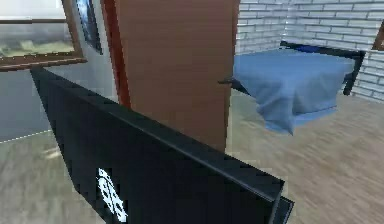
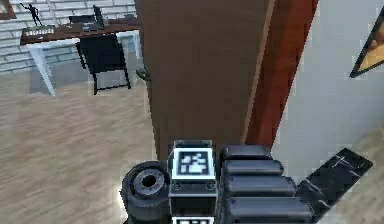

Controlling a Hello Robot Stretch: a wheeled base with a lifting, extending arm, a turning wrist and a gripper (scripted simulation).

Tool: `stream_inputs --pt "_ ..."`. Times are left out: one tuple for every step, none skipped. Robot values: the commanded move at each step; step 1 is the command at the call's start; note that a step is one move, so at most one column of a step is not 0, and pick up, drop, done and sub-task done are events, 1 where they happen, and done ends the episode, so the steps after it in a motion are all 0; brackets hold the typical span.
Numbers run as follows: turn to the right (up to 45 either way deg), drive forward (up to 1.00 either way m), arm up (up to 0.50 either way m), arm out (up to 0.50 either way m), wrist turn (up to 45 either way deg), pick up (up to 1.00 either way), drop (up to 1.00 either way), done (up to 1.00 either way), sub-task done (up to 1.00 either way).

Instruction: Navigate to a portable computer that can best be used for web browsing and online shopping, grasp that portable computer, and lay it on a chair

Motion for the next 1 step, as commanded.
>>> stream_inputs --pt "39.0 0.00 0.00 0.00 0.0 0.00 0.00 0.00 0.00"
